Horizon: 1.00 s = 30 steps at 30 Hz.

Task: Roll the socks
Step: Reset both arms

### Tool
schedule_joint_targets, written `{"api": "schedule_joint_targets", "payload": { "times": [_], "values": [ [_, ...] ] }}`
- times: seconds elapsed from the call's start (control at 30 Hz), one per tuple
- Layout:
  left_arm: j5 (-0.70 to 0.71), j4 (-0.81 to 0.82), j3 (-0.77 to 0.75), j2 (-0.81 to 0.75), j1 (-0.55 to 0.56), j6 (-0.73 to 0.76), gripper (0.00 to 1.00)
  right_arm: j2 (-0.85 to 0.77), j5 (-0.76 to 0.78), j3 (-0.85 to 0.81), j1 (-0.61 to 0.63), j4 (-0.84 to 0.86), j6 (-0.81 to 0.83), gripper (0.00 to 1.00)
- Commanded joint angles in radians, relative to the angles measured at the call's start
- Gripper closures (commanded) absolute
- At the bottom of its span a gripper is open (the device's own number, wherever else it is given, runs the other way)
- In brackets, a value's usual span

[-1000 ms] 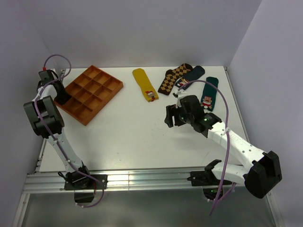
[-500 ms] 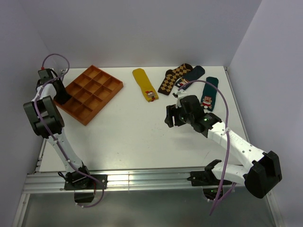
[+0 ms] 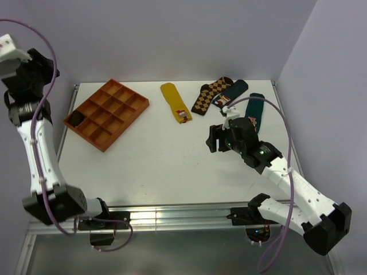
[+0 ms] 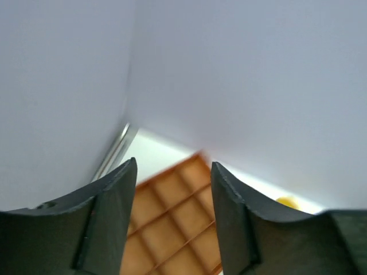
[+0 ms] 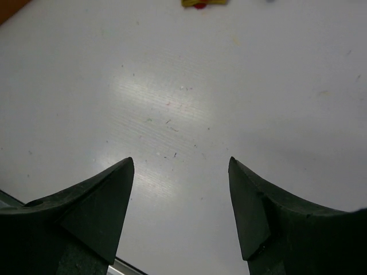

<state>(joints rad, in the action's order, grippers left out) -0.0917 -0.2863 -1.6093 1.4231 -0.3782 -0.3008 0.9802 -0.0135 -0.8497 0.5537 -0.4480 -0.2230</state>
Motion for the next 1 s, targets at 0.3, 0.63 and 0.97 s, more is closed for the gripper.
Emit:
{"api": "schedule_joint_targets", "payload": {
  "times": [0.3,0.63,0.97],
  "values": [
    [0.242,-0.178,0.071,-0.481,0.247,0.041,0.19,-0.4,0.423,-0.117,-0.005,-0.153,-0.076,0.07],
    [0.455,-0.381,0.126,-0.829,0.45,0.02,0.07,-0.736,0.724,-0.092,-0.005,-0.21,-0.021,0.0],
    [0.721,-0.505,0.298,-1.081,0.571,-0.08,0.05,-0.926,0.846,-0.074,-0.003,-0.235,0.07,0.0]
  ]
}}
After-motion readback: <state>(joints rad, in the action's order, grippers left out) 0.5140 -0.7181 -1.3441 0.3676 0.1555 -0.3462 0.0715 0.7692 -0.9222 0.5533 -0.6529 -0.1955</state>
